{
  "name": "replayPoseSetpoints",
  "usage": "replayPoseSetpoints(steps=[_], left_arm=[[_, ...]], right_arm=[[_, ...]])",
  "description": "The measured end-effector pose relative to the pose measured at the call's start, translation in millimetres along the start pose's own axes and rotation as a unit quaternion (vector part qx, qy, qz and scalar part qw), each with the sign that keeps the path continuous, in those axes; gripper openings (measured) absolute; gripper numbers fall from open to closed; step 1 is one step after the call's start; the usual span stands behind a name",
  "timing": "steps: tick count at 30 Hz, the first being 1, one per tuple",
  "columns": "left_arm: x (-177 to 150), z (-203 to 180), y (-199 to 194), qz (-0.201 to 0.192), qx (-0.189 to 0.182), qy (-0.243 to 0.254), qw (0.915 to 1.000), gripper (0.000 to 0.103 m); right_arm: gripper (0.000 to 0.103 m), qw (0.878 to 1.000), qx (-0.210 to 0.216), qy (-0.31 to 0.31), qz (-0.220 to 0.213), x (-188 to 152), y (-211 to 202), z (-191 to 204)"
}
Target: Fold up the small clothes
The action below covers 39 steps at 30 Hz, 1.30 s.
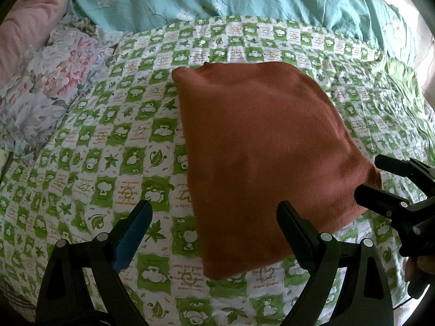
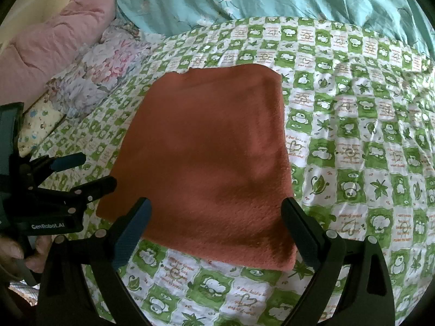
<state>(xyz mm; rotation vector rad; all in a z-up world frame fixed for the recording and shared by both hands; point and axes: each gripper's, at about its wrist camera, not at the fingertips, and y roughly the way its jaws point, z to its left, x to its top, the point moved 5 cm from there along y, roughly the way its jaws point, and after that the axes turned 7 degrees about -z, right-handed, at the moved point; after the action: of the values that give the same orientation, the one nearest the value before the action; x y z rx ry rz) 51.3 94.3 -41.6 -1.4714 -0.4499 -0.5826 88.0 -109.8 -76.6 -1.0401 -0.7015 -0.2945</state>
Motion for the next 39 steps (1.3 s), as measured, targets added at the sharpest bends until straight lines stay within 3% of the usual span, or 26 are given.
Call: replayPoseSetpoints(steps=[39], left_arm=[[5.8, -2.0, -0.3, -0.003, -0.004, 0.003, 1.0000, 0.093]], right_arm=[[0.096, 1.000, -0.002, 0.010, -0.004, 0.1, -0.8, -2.1]])
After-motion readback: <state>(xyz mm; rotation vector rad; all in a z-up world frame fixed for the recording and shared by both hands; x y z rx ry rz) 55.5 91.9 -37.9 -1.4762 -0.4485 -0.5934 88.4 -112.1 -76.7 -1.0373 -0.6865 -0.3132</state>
